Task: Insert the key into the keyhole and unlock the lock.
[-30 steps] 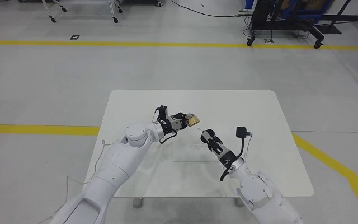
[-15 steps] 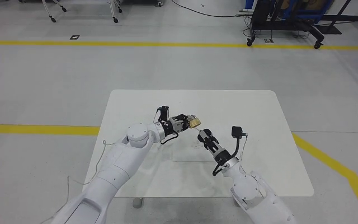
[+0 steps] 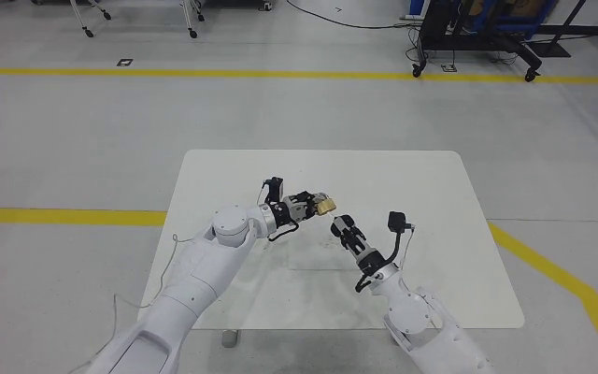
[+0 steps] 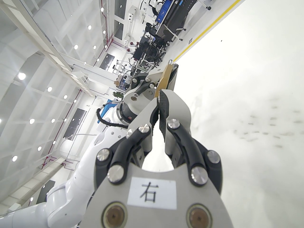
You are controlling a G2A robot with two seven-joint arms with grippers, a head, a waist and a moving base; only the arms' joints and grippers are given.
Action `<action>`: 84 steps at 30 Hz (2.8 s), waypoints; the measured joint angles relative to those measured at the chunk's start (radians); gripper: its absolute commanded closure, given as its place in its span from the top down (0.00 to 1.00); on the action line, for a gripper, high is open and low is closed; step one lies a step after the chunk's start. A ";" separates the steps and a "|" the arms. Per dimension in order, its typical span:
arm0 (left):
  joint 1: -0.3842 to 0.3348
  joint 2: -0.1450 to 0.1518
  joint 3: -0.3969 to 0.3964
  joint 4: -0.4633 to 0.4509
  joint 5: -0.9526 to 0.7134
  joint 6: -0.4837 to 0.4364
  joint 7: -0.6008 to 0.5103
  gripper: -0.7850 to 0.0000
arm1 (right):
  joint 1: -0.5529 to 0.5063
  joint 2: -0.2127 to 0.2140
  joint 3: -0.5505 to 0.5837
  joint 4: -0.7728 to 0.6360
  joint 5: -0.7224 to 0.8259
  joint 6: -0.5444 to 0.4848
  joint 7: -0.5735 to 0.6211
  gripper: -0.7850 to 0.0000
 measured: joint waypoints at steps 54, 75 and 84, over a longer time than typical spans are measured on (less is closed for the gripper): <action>0.001 -0.017 -0.034 0.017 0.027 -0.055 -0.082 0.00 | 0.032 -0.049 0.004 0.053 0.156 -0.100 0.091 1.00; 0.018 -0.019 -0.070 0.001 0.014 -0.082 -0.047 0.00 | 0.002 -0.048 0.047 0.034 0.383 -0.193 0.215 0.13; 0.021 -0.016 -0.074 -0.011 0.060 -0.128 -0.050 0.00 | -0.018 -0.043 0.090 0.011 0.463 -0.100 0.253 0.15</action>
